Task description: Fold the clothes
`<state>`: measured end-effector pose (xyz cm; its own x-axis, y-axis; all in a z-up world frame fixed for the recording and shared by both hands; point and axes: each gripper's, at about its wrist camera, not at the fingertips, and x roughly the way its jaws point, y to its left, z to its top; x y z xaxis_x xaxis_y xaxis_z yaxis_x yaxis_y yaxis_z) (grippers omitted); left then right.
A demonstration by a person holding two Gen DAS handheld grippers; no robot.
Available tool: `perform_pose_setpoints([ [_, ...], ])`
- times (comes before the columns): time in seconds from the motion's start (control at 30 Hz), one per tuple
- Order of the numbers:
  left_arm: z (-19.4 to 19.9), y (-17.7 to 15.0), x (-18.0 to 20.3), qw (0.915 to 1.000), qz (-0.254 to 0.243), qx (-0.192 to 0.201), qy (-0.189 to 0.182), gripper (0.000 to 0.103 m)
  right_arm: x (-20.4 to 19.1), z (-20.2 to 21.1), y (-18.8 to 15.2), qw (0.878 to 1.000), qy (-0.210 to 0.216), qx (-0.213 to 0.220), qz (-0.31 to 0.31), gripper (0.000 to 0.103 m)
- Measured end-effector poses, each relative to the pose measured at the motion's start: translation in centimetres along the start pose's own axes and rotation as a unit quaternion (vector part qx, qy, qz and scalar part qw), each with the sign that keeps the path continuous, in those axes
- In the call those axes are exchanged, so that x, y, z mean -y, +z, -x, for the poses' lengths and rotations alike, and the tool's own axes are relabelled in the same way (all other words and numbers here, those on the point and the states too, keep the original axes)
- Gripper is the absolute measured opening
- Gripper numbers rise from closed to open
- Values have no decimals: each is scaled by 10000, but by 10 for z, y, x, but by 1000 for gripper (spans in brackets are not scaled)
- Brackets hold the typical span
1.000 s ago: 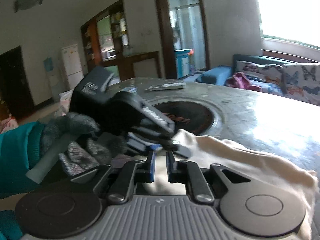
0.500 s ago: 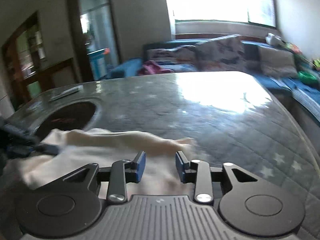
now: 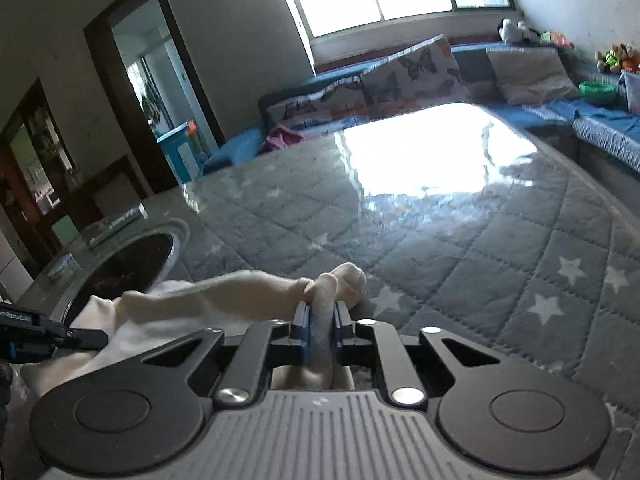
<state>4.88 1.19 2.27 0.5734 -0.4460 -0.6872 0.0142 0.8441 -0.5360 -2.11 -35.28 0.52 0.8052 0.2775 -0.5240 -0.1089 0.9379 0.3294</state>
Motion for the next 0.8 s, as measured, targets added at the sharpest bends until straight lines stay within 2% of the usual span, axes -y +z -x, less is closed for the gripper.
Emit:
perform_pose_setpoints([
  [0.1,1,5,12,9998,-193,39,-49,16,-2,18,4,9997,14,223,54,9],
  [0.3,-8,10,53,9971,-670,23,-371,15,8,57,14,9976,-319,609,97,9],
  [0.5,-38,7,102,9919,-987,-161,-778,15,36,85,27,9915,-974,859,121,8],
  [0.8,-82,-7,172,9803,-1412,-529,-1277,14,85,125,34,9754,-1889,1137,-43,8],
])
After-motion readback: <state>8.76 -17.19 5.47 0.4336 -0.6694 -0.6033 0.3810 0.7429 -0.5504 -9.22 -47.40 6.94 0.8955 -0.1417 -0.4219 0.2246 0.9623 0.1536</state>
